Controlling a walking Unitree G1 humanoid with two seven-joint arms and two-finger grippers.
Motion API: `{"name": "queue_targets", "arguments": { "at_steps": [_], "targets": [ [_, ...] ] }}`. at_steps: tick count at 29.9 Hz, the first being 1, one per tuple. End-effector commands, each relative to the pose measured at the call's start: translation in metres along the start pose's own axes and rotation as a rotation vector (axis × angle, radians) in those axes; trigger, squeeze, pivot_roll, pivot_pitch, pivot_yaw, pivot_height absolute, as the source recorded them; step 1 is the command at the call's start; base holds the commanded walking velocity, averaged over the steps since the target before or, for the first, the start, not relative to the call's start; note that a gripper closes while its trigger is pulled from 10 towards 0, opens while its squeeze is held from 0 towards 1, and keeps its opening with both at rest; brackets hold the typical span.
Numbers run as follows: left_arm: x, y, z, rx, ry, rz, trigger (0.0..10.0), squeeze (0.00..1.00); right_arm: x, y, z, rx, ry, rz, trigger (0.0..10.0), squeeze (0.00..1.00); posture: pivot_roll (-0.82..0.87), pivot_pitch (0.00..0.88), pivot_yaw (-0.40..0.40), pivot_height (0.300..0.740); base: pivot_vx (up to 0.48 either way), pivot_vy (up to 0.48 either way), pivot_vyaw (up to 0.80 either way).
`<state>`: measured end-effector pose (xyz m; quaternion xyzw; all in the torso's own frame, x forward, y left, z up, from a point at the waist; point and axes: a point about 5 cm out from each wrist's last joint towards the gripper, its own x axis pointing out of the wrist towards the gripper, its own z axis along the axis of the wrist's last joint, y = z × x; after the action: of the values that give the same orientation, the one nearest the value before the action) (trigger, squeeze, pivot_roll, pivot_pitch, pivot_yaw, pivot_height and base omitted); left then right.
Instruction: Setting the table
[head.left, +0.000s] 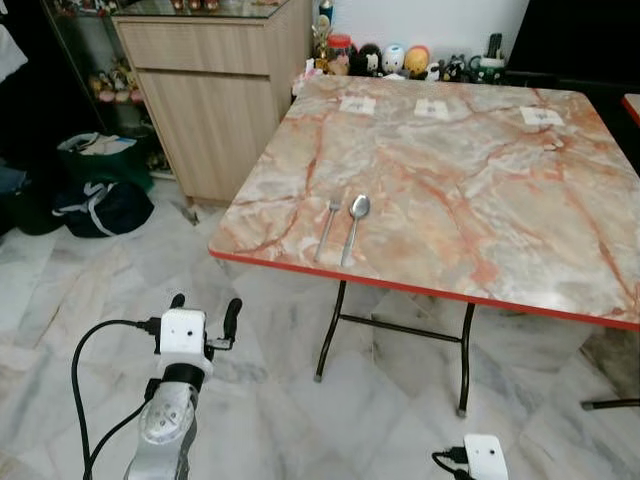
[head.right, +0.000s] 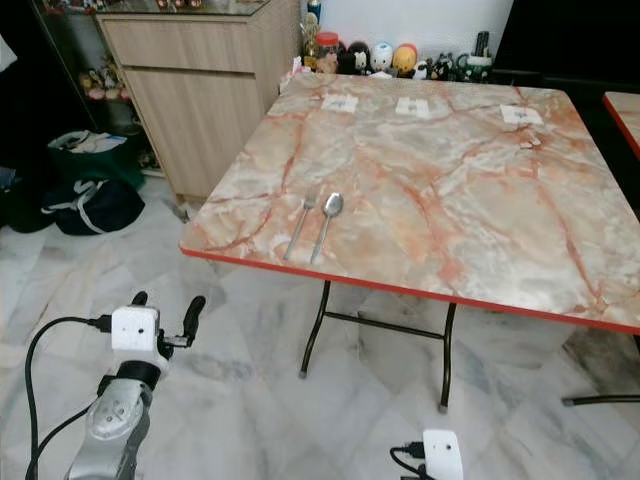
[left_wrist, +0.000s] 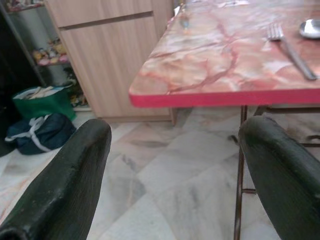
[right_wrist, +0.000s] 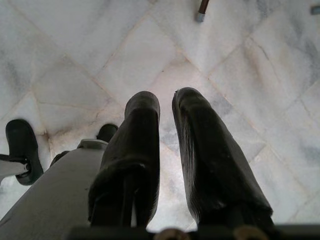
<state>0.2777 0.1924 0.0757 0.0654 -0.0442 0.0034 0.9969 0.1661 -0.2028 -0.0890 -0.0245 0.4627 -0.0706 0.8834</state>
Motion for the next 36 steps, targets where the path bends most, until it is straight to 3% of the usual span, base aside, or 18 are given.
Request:
{"name": "queue_targets", "arguments": {
  "at_steps": [1,14,22,36],
  "targets": [
    [0.003,-0.001,0.005,-0.024,-0.012,-0.009,10.0,0.00,-0.001,0.000,-0.004,0.023,0.011,-0.010,10.0,0.00,-0.01,0.027,0.009,0.732,0.000,0.000,0.00],
    [0.006,0.001,0.015,-0.096,-0.027,0.007,10.0,0.00,0.000,-0.001,0.000,0.029,-0.001,-0.015,10.0,0.00,-0.01,0.022,0.015,0.732,0.000,0.000,-0.77],
    [0.009,-0.001,0.020,-0.039,-0.039,-0.023,10.0,0.00,0.000,-0.002,0.002,0.035,-0.008,-0.023,10.0,0.00,-0.01,0.032,0.021,0.732,0.000,-0.231,-0.76],
    [0.009,-0.002,0.023,-0.037,-0.033,-0.034,10.0,0.00,0.002,0.001,0.012,0.041,-0.052,-0.024,10.0,0.00,0.00,0.033,0.020,0.732,0.000,0.000,0.00]
  ]
}}
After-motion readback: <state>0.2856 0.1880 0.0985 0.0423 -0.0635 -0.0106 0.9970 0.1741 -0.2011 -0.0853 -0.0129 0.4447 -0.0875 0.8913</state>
